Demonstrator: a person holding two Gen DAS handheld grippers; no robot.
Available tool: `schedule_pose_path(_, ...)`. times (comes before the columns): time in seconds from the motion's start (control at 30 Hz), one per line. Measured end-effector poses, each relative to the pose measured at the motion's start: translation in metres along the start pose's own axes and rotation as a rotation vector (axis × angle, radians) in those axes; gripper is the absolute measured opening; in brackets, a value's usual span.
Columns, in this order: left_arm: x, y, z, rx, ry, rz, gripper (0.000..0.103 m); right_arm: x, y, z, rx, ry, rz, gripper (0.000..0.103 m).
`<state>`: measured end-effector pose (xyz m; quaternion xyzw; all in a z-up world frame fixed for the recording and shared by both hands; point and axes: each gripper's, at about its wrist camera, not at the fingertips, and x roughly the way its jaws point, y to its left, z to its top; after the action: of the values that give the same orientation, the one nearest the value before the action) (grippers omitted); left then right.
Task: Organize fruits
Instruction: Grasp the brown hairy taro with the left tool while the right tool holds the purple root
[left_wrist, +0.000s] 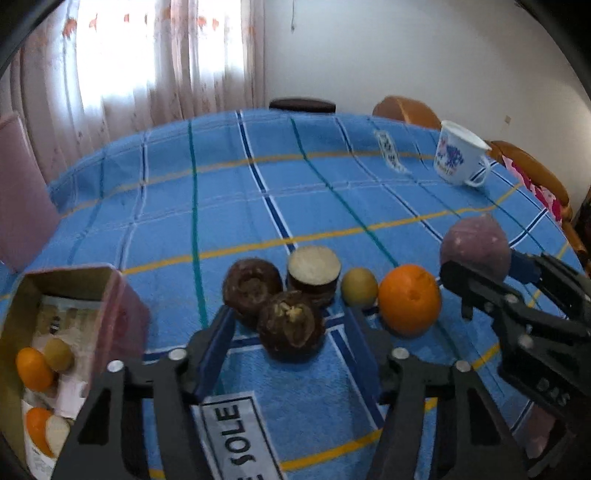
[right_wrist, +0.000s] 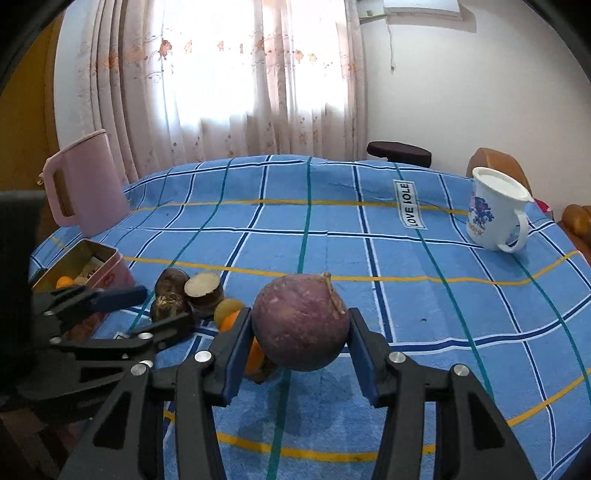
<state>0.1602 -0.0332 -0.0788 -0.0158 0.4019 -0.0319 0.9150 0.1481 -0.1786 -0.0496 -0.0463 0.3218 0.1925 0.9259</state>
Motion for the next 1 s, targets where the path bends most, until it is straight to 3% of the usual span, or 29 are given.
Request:
schedule_pose_path(0.33,0.009,0.001,0.003,-0.013,0.037,0.012,0.054,-0.002,-0.004,-0.001,0.021,-0.013,0.024,0.052)
schedule_pose_path(0.4,0.009,0.0,0.003,-0.005,0.04,-0.009,0.041,-0.003,-0.003,-0.002,0.015,-0.017,0.019,0.052)
schedule_pose_path(0.5,0.008,-0.004,0.002,0.015,0.035,-0.01,0.041,-0.006,-0.002,-0.003,0.017,-0.032,0.025,0.052)
schedule_pose_path(1.0,-0.024,-0.011,-0.001,0.043,-0.13,-0.002,0.041,-0.018,-0.004,-0.005,0.03,-0.082,0.047,0.052)
